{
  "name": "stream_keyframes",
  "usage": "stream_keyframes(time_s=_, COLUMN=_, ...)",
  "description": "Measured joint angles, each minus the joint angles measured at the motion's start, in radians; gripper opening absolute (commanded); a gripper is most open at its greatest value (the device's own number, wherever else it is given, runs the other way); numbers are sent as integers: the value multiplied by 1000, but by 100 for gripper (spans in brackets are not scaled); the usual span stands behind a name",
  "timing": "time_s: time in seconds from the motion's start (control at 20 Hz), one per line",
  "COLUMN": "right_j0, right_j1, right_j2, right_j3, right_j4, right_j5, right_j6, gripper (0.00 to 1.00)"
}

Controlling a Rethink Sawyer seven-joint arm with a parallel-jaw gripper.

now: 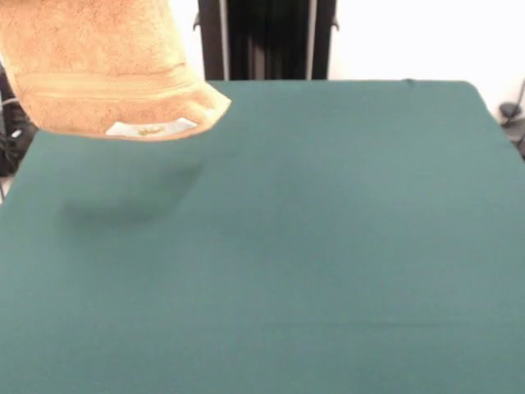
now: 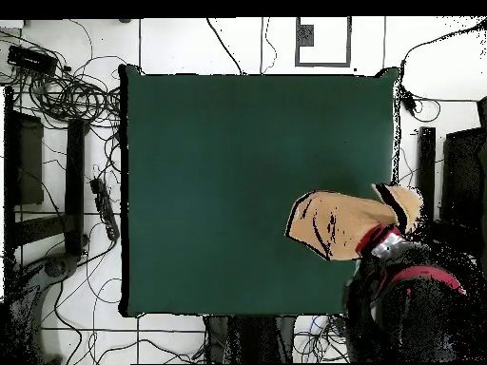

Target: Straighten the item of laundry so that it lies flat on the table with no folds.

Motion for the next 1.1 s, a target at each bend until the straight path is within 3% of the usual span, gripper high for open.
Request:
stream_keyframes(time_s=0.15, right_j0=-55, right_j1=-15, right_j2=41, right_j3=-3, right_j4=2, right_j5=49, right_j6=-38, gripper=0)
stream_keyframes(time_s=0.25, right_j0=-143, right_j1=-37, right_j2=93, right_j3=-9, right_j4=0, right_j5=165, right_j6=-146, gripper=0)
stream_keyframes(time_s=0.5, right_j0=-193, right_j1=-61, right_j2=104, right_j3=-8, right_j4=-5, right_j5=289, right_j6=-330, gripper=0)
stream_keyframes(time_s=0.7, right_j0=-175, right_j1=-71, right_j2=105, right_j3=5, right_j4=-11, right_j5=267, right_j6=-412, gripper=0)
stream_keyframes(time_s=1.1, right_j0=-123, right_j1=-57, right_j2=105, right_j3=43, right_j4=-25, right_j5=137, right_j6=-413, gripper=0)
